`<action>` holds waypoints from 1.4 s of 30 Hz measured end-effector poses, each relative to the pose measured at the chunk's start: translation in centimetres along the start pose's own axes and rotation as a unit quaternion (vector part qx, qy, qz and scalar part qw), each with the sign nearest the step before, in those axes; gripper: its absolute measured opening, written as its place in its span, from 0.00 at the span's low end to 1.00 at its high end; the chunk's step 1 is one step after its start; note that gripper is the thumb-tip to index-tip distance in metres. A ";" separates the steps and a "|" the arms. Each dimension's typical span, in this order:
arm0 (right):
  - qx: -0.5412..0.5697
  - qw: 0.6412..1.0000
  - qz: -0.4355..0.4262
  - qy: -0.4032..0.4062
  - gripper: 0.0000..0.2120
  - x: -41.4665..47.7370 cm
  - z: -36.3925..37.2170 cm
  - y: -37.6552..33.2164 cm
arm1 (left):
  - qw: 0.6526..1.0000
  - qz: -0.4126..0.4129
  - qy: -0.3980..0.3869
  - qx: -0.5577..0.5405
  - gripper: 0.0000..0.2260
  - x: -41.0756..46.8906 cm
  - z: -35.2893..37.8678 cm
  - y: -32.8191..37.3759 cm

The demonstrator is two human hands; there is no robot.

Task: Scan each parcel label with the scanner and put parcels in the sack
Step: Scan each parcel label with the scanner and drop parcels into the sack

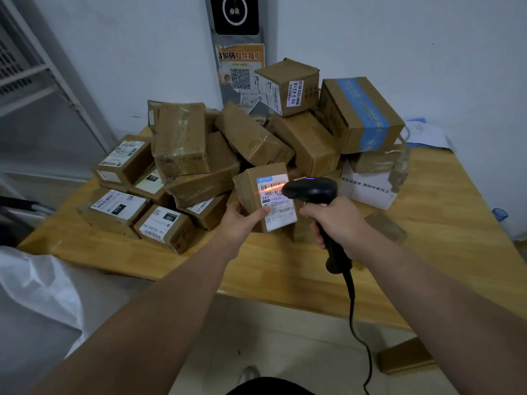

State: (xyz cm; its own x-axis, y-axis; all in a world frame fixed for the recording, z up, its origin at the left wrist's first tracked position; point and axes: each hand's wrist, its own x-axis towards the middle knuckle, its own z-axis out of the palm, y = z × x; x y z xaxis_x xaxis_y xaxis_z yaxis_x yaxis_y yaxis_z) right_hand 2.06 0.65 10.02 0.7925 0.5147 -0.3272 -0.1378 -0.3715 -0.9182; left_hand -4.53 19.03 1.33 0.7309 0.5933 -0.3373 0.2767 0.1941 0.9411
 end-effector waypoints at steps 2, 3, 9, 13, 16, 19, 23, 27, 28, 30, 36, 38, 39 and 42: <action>0.004 1.000 0.002 -0.001 0.12 -0.1 -0.2 0.2 | 1.000 0.001 0.002 -0.002 0.34 0.1 0.1 -0.2; 0.006 1.000 0.001 -0.004 0.12 -0.2 -0.3 0.3 | 1.000 0.004 0.004 -0.002 0.33 0.0 0.2 -0.3; 0.017 1.000 -0.005 -0.010 0.14 -0.8 -0.8 0.8 | 1.000 0.014 0.005 -0.015 0.30 -0.4 0.6 -0.8; 0.018 1.000 0.002 -0.009 0.14 -1.3 -1.2 0.9 | 1.000 0.018 0.014 -0.005 0.30 -0.8 0.9 -0.8; 0.015 1.000 0.001 -0.010 0.14 -1.7 -1.5 0.9 | 1.000 0.014 0.017 -0.003 0.28 -1.2 1.2 -0.8; 0.014 1.000 0.003 -0.015 0.13 -2.1 -1.8 1.0 | 1.000 0.015 0.020 -0.005 0.26 -1.6 1.5 -0.9; 0.018 1.000 0.005 -0.020 0.12 -2.6 -2.2 1.3 | 0.999 0.024 0.021 -0.007 0.24 -2.3 2.0 -1.1; 0.035 0.999 0.014 -0.026 0.11 -2.9 -2.6 1.8 | 0.999 0.033 0.027 -0.008 0.19 -3.3 2.5 -1.0; 0.038 0.999 0.016 -0.029 0.11 -2.9 -2.7 2.0 | 0.999 0.033 0.028 -0.009 0.18 -3.5 2.6 -1.1; 0.044 0.998 0.018 -0.037 0.09 -3.0 -2.9 2.3 | 0.999 0.031 0.029 -0.010 0.20 -4.0 2.8 -1.3; 0.050 0.997 0.021 -0.046 0.08 -2.8 -2.4 3.0 | 0.999 0.010 0.043 -0.017 0.24 -5.6 2.4 -2.1; 0.059 0.997 0.030 -0.044 0.09 -2.5 -2.2 3.0 | 0.999 -0.006 0.040 -0.022 0.23 -6.2 2.1 -2.0; 0.066 0.996 0.038 -0.041 0.09 -2.3 -2.0 3.0 | 0.999 -0.016 0.035 -0.023 0.22 -6.4 1.8 -1.9; 0.085 0.994 0.070 -0.027 0.08 -1.4 -1.3 3.5 | 0.998 -0.039 0.035 -0.023 0.23 -7.0 0.6 -1.8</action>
State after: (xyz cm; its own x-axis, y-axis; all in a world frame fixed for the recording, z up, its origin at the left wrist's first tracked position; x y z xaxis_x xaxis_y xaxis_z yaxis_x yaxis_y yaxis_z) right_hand 1.23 -2.37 7.59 0.7255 0.5103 -0.4617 -0.3467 -0.3085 -0.8858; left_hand -9.72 14.08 2.01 0.6629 0.6276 -0.4083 0.3001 0.2768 0.9128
